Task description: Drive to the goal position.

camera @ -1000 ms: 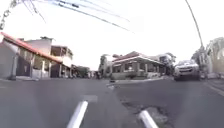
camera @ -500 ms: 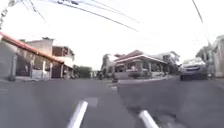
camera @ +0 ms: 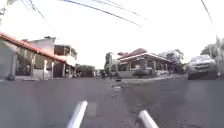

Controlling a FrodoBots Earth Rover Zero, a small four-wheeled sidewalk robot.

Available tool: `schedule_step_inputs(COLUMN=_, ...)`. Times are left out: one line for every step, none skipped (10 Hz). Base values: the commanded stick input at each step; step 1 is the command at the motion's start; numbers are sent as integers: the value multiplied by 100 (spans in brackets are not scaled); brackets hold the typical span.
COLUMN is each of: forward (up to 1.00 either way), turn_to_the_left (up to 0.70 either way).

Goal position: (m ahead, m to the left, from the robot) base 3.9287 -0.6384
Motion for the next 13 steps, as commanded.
schedule_step_inputs(forward=85, turn_to_the_left=0)
schedule_step_inputs(forward=85, turn_to_the_left=0)
schedule_step_inputs(forward=85, turn_to_the_left=0)
schedule_step_inputs(forward=85, turn_to_the_left=0)
schedule_step_inputs(forward=85, turn_to_the_left=0)
schedule_step_inputs(forward=85, turn_to_the_left=0)
schedule_step_inputs(forward=85, turn_to_the_left=0)
schedule_step_inputs(forward=85, turn_to_the_left=0)
schedule_step_inputs(forward=85, turn_to_the_left=0)
schedule_step_inputs(forward=85, turn_to_the_left=0)
schedule_step_inputs(forward=85, turn_to_the_left=0)
schedule_step_inputs(forward=85, turn_to_the_left=0)
schedule_step_inputs(forward=85, turn_to_the_left=0)
